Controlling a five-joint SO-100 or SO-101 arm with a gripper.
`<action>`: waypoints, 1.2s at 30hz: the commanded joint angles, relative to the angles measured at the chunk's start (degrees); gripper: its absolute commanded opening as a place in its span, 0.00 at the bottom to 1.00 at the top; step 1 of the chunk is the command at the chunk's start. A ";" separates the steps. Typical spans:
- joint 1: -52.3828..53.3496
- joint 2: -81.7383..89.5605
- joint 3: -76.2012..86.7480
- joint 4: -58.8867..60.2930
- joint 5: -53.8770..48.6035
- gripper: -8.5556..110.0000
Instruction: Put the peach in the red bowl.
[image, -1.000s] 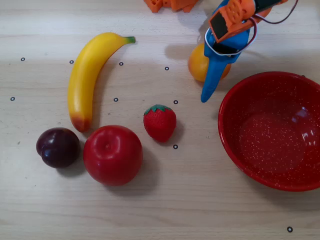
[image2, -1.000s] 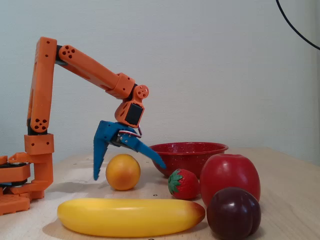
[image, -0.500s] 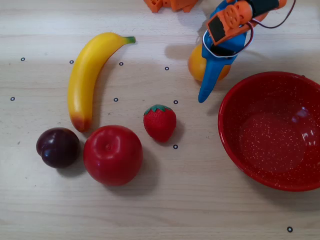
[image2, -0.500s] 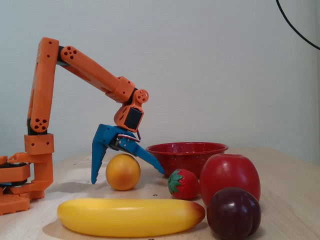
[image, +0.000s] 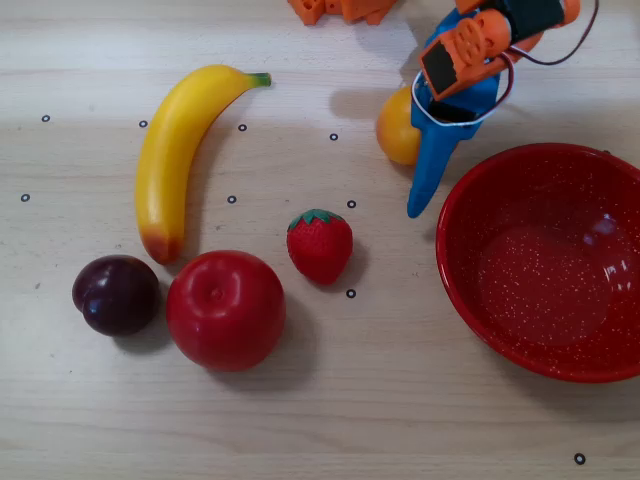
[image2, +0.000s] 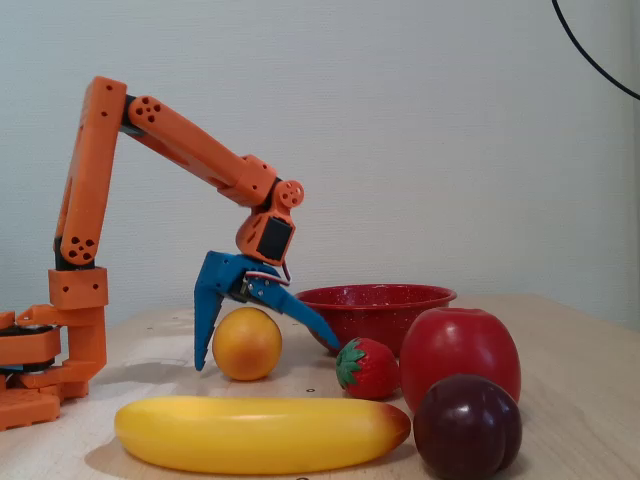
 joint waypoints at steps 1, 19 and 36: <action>-0.09 2.37 -3.96 0.09 1.41 0.67; -1.76 2.46 -4.22 1.93 0.09 0.64; -3.25 3.87 -3.43 1.41 -0.79 0.50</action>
